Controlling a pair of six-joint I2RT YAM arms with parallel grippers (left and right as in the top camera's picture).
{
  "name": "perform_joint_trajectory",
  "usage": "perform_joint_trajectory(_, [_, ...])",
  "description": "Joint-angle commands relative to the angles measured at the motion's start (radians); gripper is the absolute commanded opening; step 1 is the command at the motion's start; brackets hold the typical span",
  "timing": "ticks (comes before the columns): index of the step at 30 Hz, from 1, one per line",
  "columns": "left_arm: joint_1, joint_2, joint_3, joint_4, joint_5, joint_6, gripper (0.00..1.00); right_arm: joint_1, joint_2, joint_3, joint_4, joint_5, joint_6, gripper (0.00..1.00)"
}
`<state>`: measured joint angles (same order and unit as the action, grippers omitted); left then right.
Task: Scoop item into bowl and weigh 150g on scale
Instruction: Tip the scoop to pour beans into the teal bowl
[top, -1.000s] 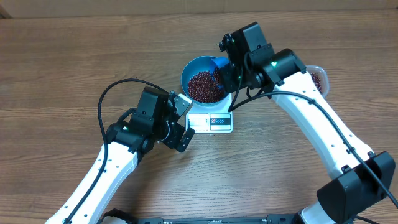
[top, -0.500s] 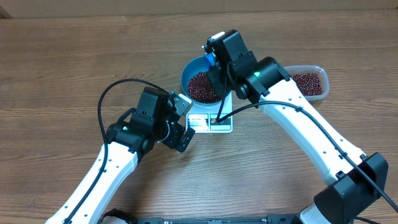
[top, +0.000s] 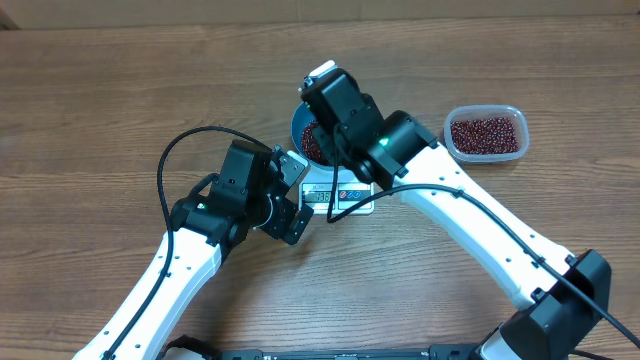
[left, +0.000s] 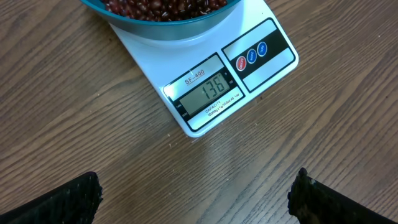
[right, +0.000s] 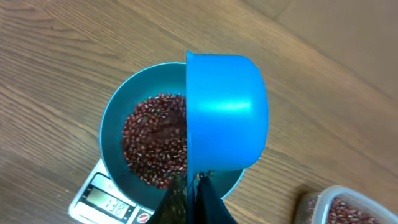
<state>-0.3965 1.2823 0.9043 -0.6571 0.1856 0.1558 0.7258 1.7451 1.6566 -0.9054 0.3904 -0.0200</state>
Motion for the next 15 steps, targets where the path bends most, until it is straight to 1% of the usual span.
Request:
perform_joint_trajectory(1, [0.003,-0.001,0.024,0.003,-0.006,-0.014,1.0,0.034,-0.041,0.034,0.01,0.125,-0.014,0.04])
perform_joint_trajectory(6, [0.003,-0.001,0.024,0.003,-0.006,-0.014,1.0,0.071,-0.041,0.034,0.011,0.218,-0.023,0.04])
perform_joint_trajectory(8, [0.003,-0.001,0.024,0.003,-0.006,-0.014,0.99,0.072,-0.041,0.034,0.012,0.211,-0.029,0.04])
perform_joint_trajectory(10, [0.003,-0.001,0.024,0.003,-0.006,-0.014,1.0,0.068,-0.041,0.034,0.011,0.156,-0.029,0.04])
perform_joint_trajectory(12, [0.003,-0.001,0.024,0.003,-0.006,-0.014,1.0,0.034,-0.042,0.034,0.01,0.06,-0.006,0.04])
perform_joint_trajectory(13, [0.003,-0.001,0.024,0.003,-0.006,-0.014,1.0,0.002,-0.048,0.034,0.008,-0.021,-0.001,0.04])
perform_joint_trajectory(15, [0.003,-0.001,0.024,0.003,-0.006,-0.014,1.0,-0.03,-0.071,0.034,0.008,-0.057,0.017,0.04])
